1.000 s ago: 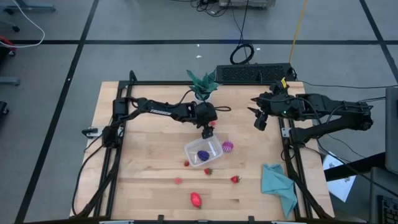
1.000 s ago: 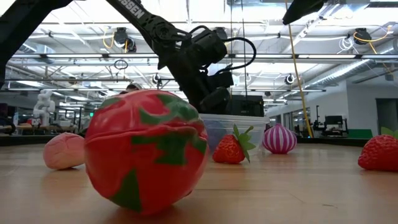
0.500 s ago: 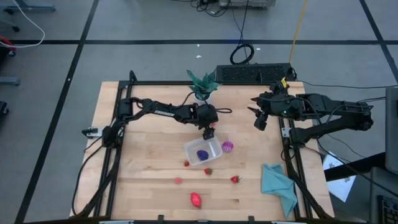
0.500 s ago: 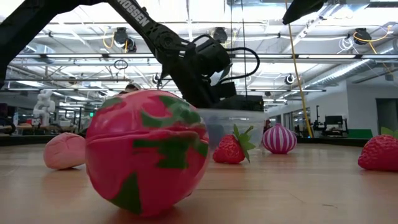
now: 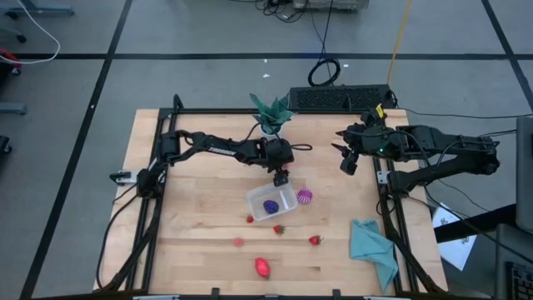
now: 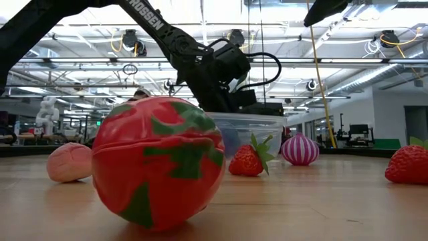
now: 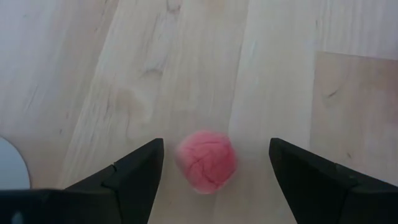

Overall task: Pick and placing Produce into tupperware
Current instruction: Put the top peach into the transparent bin

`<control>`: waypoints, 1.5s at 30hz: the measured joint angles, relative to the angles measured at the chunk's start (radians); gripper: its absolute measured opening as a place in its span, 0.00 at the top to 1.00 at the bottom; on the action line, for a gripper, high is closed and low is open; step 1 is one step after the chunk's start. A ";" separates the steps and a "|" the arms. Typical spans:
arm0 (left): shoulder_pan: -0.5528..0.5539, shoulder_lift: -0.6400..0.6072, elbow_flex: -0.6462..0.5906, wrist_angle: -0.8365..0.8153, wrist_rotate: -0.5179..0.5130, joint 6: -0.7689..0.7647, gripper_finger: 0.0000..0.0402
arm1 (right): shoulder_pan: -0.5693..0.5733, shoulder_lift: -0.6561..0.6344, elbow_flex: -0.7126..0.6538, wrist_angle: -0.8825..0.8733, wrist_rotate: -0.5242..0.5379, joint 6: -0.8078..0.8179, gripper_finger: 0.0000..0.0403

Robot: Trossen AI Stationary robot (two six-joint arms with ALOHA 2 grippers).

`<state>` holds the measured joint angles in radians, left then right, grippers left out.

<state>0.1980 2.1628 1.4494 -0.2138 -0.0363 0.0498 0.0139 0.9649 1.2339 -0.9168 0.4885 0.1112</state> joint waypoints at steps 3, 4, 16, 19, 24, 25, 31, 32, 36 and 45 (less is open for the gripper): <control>0.000 0.000 0.000 0.000 -0.002 -0.001 0.26 | 0.000 0.000 0.000 0.000 0.000 0.000 0.59; 0.000 0.000 0.000 0.000 -0.002 -0.001 0.26 | 0.000 0.000 0.000 0.000 0.000 0.000 0.59; 0.000 0.000 0.000 0.000 0.017 -0.024 0.26 | 0.000 0.000 0.000 0.000 0.000 -0.018 0.59; 0.002 0.000 0.000 -0.004 0.045 -0.035 0.26 | 0.000 0.000 0.000 0.000 0.000 -0.019 0.59; 0.011 0.000 0.000 -0.010 0.059 -0.044 0.26 | 0.000 0.000 0.000 0.000 0.000 -0.019 0.59; 0.014 0.000 0.000 -0.012 0.060 -0.053 0.26 | 0.000 0.000 0.000 0.000 0.000 -0.019 0.59; 0.031 0.000 0.010 -0.037 0.062 -0.085 0.26 | 0.000 0.000 0.000 0.000 0.000 -0.019 0.59; 0.033 0.000 0.018 -0.046 0.062 -0.085 0.26 | 0.000 0.000 0.000 0.000 0.000 -0.019 0.59; 0.038 0.000 0.059 -0.052 0.062 -0.085 0.26 | 0.000 0.000 0.000 0.000 0.000 -0.019 0.59; 0.043 -0.002 0.116 -0.122 0.038 -0.083 0.26 | 0.000 0.000 -0.027 0.000 0.000 -0.019 0.59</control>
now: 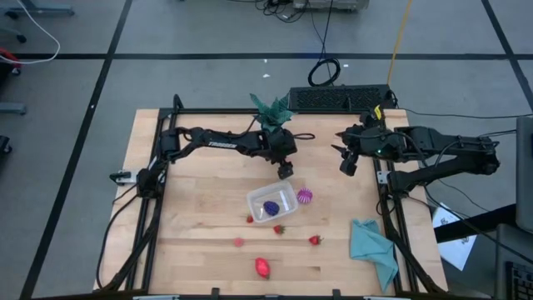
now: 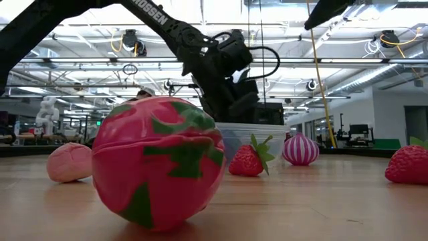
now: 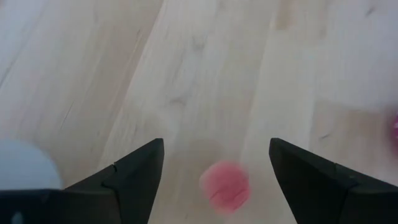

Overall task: Pick and placing Produce into tupperware
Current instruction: Put the top peach into the transparent bin

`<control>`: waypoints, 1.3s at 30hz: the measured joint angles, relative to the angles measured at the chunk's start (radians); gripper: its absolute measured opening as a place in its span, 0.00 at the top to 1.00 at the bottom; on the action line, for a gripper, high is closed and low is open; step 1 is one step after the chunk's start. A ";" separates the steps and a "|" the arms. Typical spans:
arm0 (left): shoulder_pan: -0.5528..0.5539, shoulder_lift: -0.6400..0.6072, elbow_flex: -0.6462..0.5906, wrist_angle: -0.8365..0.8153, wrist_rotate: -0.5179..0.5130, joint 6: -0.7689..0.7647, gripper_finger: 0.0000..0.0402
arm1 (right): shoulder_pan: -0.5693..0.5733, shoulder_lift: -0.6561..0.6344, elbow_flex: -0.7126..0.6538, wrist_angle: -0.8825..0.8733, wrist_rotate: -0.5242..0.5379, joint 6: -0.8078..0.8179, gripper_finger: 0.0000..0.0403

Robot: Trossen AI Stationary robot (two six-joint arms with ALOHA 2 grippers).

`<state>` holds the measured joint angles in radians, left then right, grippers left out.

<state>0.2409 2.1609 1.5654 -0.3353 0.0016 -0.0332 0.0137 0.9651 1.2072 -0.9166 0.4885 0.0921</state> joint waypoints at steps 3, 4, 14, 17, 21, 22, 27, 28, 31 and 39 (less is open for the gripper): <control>0.009 0.000 0.000 -0.051 -0.004 -0.014 0.26 | 0.000 0.000 -0.035 0.006 0.000 0.000 0.59; 0.010 0.000 0.000 -0.065 -0.011 -0.015 0.26 | 0.000 0.000 -0.048 0.010 0.000 -0.003 0.59; 0.020 0.000 0.000 -0.083 -0.039 -0.023 0.26 | 0.000 0.001 -0.114 0.054 0.000 -0.029 0.59; 0.019 0.000 0.000 -0.068 -0.040 -0.023 0.26 | 0.000 0.001 -0.114 0.054 0.000 -0.039 0.59; 0.018 0.000 0.000 -0.064 -0.065 -0.017 0.26 | 0.000 0.000 -0.114 0.054 0.000 -0.052 0.59; 0.019 0.000 0.000 -0.070 -0.078 -0.017 0.26 | 0.000 0.000 -0.114 0.054 0.000 -0.052 0.59; 0.019 -0.007 0.000 -0.096 -0.107 -0.018 0.26 | 0.000 0.000 -0.114 0.054 0.000 -0.057 0.59; 0.019 -0.011 0.000 -0.096 -0.107 -0.017 0.26 | 0.000 0.000 -0.114 0.054 0.000 -0.060 0.59; 0.018 -0.031 0.000 -0.115 -0.115 -0.002 0.26 | 0.000 0.000 -0.114 0.055 0.000 -0.060 0.59; 0.018 -0.070 0.000 -0.202 -0.150 -0.021 0.26 | 0.000 0.000 -0.114 0.060 0.000 -0.060 0.59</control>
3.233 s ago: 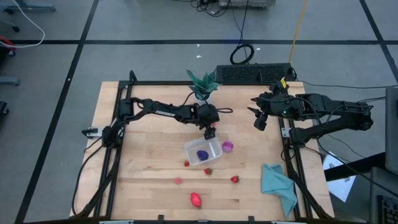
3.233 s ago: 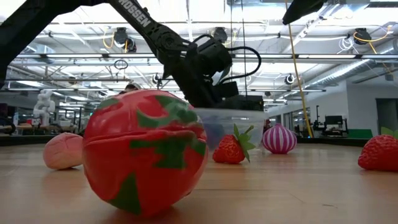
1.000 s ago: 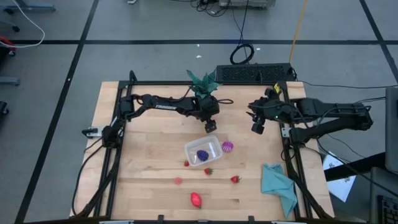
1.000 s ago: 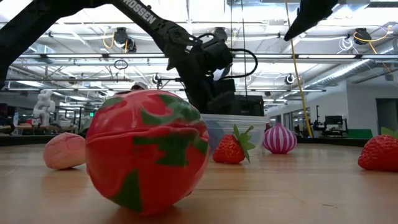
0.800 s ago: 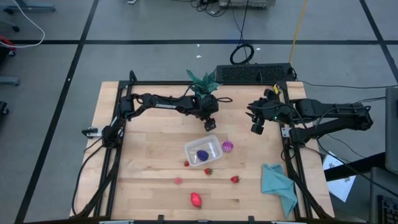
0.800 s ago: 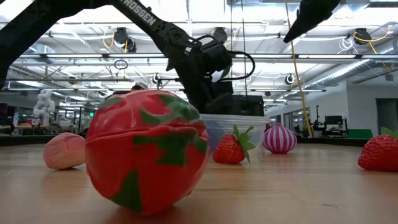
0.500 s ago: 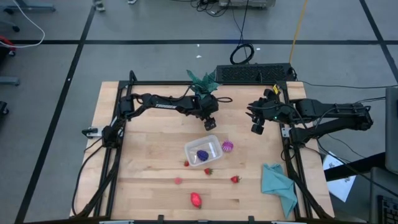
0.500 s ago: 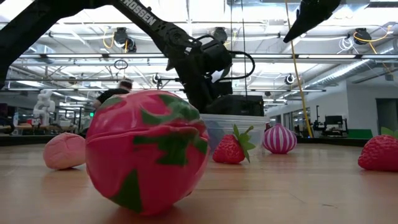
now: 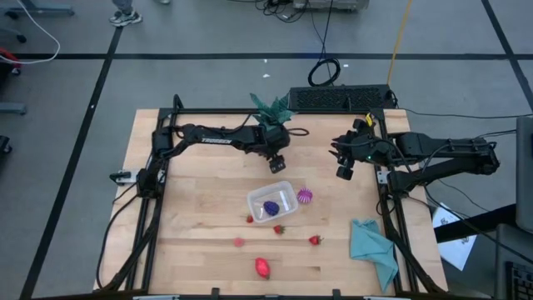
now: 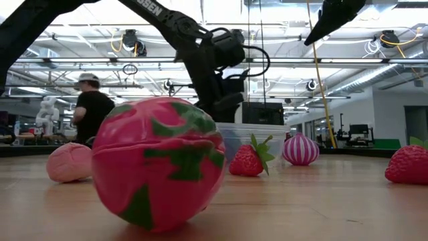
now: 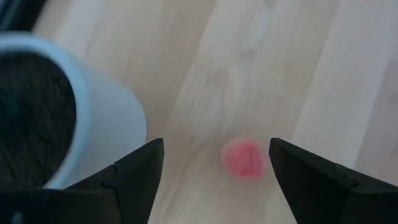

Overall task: Pick and placing Produce into tupperware
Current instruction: Put the top peach into the transparent bin

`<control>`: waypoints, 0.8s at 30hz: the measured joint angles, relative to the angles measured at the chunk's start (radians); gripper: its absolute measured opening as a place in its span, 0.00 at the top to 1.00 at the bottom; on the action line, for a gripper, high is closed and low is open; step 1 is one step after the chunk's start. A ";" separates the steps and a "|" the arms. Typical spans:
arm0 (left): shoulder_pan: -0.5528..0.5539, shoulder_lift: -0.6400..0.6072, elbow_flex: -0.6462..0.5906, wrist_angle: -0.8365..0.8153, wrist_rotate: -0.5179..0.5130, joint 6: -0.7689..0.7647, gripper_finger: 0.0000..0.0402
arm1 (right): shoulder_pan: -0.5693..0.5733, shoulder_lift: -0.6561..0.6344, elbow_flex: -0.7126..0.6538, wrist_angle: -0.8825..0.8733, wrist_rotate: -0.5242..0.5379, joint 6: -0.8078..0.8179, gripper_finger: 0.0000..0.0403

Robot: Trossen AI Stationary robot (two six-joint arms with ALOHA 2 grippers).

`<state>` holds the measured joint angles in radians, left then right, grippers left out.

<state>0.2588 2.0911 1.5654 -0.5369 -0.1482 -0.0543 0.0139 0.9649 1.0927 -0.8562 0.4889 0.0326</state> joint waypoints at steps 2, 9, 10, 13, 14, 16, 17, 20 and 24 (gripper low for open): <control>0.000 0.000 0.000 -0.034 0.002 -0.008 0.26 | 0.000 0.000 0.000 0.002 0.000 0.000 0.59; -0.002 0.008 -0.001 -0.036 0.005 -0.019 0.26 | 0.000 0.000 0.000 0.015 0.000 0.000 0.59; -0.002 0.008 -0.001 -0.037 0.006 -0.021 0.26 | 0.000 0.000 0.000 0.015 0.000 0.002 0.59; -0.002 0.008 -0.001 -0.038 0.010 -0.030 0.26 | 0.000 0.000 0.000 0.015 0.000 0.005 0.59; -0.002 0.008 -0.001 -0.038 0.011 -0.031 0.26 | 0.000 0.000 0.000 0.015 0.000 0.005 0.59; -0.002 0.011 -0.001 -0.037 0.018 -0.035 0.26 | 0.000 0.000 0.000 0.015 0.000 0.006 0.59; -0.002 0.015 -0.001 -0.036 0.018 -0.036 0.26 | 0.000 0.000 0.000 0.015 0.000 0.007 0.59; -0.002 0.021 -0.009 -0.031 0.022 -0.037 0.26 | 0.000 0.000 0.000 0.015 0.000 0.008 0.59; 0.000 0.033 -0.012 -0.022 0.025 -0.037 0.26 | 0.000 0.000 0.000 0.015 0.000 0.008 0.59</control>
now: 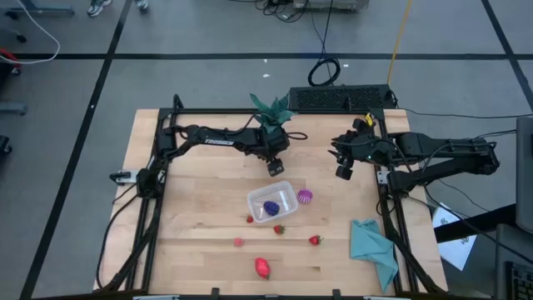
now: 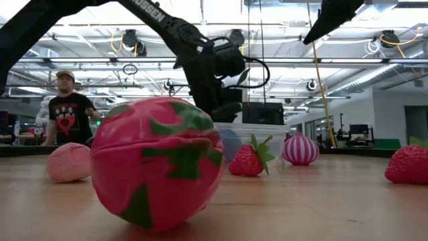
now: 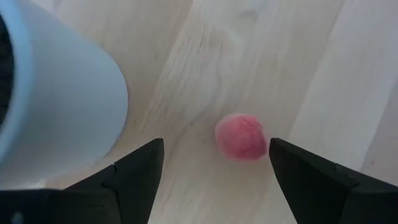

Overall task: Pick and placing Produce into tupperware
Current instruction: Put the top peach into the transparent bin

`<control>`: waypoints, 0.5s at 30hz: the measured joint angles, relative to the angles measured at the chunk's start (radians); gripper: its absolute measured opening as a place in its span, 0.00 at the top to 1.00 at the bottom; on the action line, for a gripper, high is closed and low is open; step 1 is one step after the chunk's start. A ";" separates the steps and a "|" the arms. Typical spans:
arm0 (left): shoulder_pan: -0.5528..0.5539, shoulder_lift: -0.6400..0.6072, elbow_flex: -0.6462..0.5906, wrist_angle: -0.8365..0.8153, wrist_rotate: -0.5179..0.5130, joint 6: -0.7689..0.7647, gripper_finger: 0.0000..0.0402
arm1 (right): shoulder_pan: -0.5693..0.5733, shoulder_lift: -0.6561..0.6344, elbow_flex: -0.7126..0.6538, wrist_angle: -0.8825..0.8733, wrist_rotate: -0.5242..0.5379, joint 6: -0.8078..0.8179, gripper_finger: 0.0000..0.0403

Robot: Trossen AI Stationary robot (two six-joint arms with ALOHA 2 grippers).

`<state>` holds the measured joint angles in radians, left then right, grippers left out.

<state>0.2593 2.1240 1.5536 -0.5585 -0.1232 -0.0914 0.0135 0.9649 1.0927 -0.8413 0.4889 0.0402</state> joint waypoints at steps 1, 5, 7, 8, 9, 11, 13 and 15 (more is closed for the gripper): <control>0.001 0.005 0.000 0.008 0.000 0.000 0.26 | 0.000 0.000 0.000 0.000 0.000 0.000 0.59; 0.002 0.023 0.000 0.010 0.005 0.000 0.26 | 0.000 0.000 0.000 0.000 0.000 0.000 0.59; 0.002 0.035 0.001 0.041 0.016 0.002 0.26 | 0.000 0.000 0.000 0.000 0.000 0.000 0.59; 0.002 0.037 0.001 0.034 0.018 0.002 0.26 | 0.000 0.000 0.000 0.000 0.000 0.000 0.59; 0.002 0.037 0.000 0.027 0.018 0.002 0.26 | 0.000 0.000 0.000 0.001 0.000 0.000 0.59; 0.002 0.047 0.002 0.047 0.018 0.005 0.26 | 0.000 0.000 0.000 0.002 0.000 0.000 0.59; 0.002 0.050 0.001 0.042 0.020 0.005 0.26 | 0.000 0.000 0.000 0.002 0.000 0.000 0.59; 0.002 0.050 0.001 0.036 0.019 0.007 0.26 | 0.000 0.000 0.000 0.002 0.000 0.000 0.59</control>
<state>0.2615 2.1738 1.5547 -0.5225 -0.1043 -0.0845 0.0135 0.9649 1.0927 -0.8391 0.4885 0.0402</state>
